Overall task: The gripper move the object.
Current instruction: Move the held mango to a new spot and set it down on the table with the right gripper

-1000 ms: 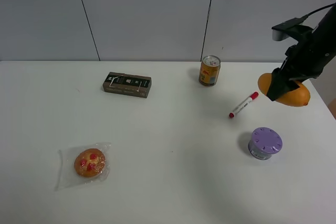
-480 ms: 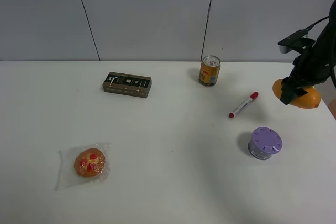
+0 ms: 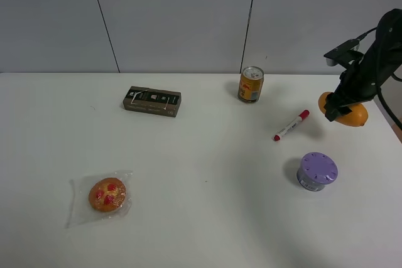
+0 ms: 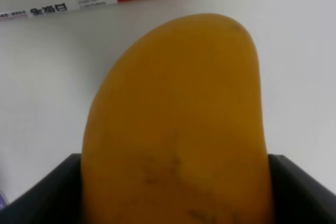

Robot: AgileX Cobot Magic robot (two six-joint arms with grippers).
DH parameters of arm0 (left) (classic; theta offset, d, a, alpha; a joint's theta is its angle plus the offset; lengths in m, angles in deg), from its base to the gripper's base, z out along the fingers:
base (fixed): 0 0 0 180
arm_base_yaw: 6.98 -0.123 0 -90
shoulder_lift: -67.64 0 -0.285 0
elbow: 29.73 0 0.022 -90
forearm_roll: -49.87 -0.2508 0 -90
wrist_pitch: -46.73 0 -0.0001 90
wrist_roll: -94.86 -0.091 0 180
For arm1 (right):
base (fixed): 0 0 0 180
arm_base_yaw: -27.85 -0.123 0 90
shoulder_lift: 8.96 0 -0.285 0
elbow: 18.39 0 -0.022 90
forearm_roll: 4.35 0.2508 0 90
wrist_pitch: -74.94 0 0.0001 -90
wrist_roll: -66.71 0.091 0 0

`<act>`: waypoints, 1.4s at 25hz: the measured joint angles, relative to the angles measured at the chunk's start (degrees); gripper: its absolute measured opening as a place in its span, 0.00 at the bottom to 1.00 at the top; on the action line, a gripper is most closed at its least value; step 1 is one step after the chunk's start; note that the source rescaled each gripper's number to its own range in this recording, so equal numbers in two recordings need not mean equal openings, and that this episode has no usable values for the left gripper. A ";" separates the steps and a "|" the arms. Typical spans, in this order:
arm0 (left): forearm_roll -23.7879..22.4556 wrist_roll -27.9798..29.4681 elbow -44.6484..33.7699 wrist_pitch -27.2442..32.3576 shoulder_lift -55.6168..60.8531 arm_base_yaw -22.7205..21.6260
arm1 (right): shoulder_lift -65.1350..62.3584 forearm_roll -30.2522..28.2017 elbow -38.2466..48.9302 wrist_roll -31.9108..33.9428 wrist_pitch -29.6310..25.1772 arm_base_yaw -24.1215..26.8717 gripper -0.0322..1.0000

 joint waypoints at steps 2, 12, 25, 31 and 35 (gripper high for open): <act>0.00 0.00 0.00 0.00 0.00 0.00 | 1.30 0.00 0.00 0.02 0.72 0.00 0.67; 0.00 0.00 0.00 0.00 0.00 0.00 | 5.26 0.00 0.00 0.14 5.72 0.00 0.67; 0.00 0.00 0.00 0.00 0.00 0.00 | 7.47 0.00 0.00 2.50 11.63 0.00 0.74; 0.00 0.00 0.00 0.00 0.00 0.00 | 7.47 0.00 0.00 3.90 12.57 0.00 0.82; 0.00 0.00 0.00 0.00 0.00 0.00 | 7.39 0.00 0.00 4.53 10.60 0.00 0.82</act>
